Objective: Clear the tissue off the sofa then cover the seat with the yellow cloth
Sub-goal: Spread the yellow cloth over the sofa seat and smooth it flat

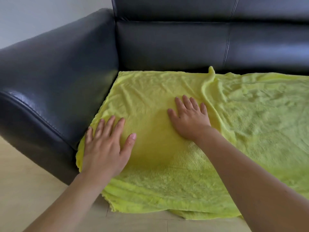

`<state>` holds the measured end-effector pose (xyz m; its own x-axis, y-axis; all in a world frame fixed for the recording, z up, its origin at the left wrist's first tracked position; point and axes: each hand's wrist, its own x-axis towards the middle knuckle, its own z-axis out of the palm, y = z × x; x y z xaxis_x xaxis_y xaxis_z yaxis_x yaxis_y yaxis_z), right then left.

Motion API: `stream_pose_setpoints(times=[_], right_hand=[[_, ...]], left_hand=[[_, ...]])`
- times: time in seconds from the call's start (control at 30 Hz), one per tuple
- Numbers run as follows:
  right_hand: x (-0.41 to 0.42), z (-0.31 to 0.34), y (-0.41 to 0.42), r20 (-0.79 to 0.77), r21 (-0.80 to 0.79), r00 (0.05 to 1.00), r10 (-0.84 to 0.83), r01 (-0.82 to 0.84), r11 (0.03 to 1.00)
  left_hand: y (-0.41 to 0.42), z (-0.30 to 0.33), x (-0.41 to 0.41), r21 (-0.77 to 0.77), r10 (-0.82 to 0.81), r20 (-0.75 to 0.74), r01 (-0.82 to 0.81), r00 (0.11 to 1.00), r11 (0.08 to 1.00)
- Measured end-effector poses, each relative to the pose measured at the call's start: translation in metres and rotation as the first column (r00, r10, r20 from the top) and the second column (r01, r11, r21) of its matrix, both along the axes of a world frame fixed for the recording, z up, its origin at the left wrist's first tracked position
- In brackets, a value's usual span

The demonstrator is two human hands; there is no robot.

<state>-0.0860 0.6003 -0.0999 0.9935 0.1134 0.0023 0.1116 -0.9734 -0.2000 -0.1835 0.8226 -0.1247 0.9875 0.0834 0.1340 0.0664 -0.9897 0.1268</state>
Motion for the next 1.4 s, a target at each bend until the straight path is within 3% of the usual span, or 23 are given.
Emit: stream_pose_setpoints(times=[0.2, 0.3, 0.43, 0.6, 0.7, 1.03, 1.3, 1.4], right_hand=[[-0.013, 0.008, -0.014, 0.198, -0.002, 0.98, -0.032, 0.033, 0.999], [-0.014, 0.009, -0.029, 0.148, -0.013, 0.986, -0.072, 0.074, 0.997], [-0.013, 0.001, -0.06, 0.024, -0.007, 0.991, -0.133, 0.133, 0.991], [-0.007, 0.001, -0.097, 0.008, -0.003, 0.976, -0.217, 0.217, 0.976], [-0.001, 0.004, -0.103, 0.002, -0.082, 0.966, -0.258, 0.257, 0.963], [0.078, 0.019, -0.028, 0.07, -0.111, 0.997, 0.032, -0.024, 0.994], [0.124, 0.016, -0.048, -0.056, -0.131, 0.993, -0.099, 0.091, 0.987], [0.134, 0.017, -0.055, -0.046, -0.137, 0.992, -0.119, 0.112, 0.984]], left_hand=[[-0.025, 0.02, 0.025, -0.038, -0.028, -0.055, 0.026, 0.998, 0.999], [-0.041, 0.023, 0.052, -0.035, -0.099, -0.105, 0.095, 0.99, 0.995], [-0.028, 0.016, 0.069, -0.059, -0.057, -0.199, 0.046, 0.978, 0.997], [-0.023, 0.018, 0.072, -0.046, -0.068, -0.21, 0.059, 0.975, 0.997], [-0.025, 0.02, 0.082, -0.046, -0.057, -0.226, 0.048, 0.973, 0.998], [-0.045, 0.033, 0.199, -0.089, 0.015, -0.211, -0.034, 0.977, 0.995], [-0.019, 0.031, 0.251, -0.141, 0.07, -0.296, -0.116, 0.953, 0.983], [-0.027, 0.036, 0.271, -0.151, 0.049, -0.233, -0.085, 0.971, 0.985]])
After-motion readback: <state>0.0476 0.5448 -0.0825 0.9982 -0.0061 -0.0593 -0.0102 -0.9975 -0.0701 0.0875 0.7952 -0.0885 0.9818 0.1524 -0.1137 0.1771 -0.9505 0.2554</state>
